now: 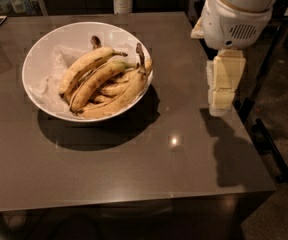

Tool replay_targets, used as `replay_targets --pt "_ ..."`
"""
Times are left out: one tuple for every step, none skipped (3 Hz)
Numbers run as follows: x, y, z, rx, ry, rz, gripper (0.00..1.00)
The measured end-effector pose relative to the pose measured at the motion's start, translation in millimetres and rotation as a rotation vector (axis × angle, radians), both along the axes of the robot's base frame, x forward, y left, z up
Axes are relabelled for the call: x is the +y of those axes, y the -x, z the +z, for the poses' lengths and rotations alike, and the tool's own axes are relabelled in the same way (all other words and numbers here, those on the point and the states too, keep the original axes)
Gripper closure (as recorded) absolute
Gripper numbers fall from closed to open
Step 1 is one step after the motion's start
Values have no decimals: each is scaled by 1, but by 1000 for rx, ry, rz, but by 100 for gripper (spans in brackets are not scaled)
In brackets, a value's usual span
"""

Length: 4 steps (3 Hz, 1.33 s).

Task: Pick banana from white bowl

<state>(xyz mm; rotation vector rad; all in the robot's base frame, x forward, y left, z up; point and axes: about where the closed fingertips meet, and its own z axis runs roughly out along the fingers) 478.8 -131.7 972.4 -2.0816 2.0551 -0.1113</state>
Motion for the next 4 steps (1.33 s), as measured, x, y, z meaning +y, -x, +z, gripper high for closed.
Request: replay_targets --pt "6 -4 3 -20 -7 8 0" --pt "21 -22 1 -33 6 27 0" --pt "50 -49 1 -52 42 97 0" --pt "78 -66 -4 -65 80 155 0"
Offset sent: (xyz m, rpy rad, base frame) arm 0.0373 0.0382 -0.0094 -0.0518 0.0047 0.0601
